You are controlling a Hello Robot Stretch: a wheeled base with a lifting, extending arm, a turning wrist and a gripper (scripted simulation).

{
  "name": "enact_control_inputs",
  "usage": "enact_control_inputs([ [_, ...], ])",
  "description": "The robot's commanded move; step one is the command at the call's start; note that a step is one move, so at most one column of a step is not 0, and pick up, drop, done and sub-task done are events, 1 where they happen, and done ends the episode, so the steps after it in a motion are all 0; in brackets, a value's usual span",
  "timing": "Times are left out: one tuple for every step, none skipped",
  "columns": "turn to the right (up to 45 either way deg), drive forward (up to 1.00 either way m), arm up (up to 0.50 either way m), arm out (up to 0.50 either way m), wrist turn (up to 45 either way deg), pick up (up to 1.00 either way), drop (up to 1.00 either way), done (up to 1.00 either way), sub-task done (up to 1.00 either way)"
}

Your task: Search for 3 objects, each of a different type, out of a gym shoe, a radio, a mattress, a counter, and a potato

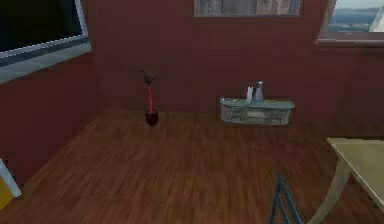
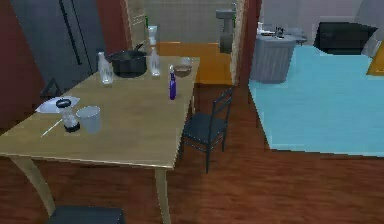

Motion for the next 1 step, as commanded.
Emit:
enact_control_inputs([
  [0.0, 0.95, 0.00, 0.00, 0.0, 0.00, 0.00, 0.00, 0.00],
])
